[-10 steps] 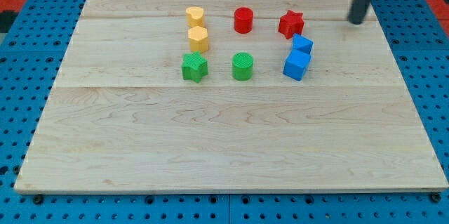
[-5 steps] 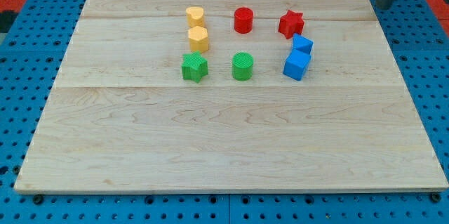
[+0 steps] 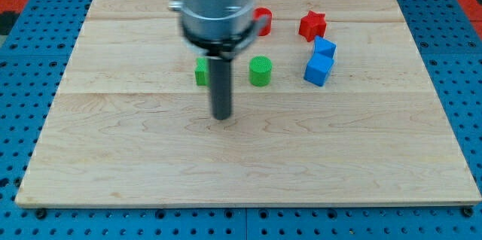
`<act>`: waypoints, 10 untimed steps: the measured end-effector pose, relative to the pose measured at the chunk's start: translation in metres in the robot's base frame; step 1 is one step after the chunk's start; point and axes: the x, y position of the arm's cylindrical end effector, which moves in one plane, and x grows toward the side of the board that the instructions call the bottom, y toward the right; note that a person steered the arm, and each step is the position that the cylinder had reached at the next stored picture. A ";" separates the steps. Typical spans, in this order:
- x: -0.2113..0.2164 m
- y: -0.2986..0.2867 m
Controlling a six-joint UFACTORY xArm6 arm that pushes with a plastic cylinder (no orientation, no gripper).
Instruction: Push the red star into the green circle
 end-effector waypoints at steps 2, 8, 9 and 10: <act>-0.029 -0.007; -0.128 -0.113; -0.117 -0.110; -0.108 -0.076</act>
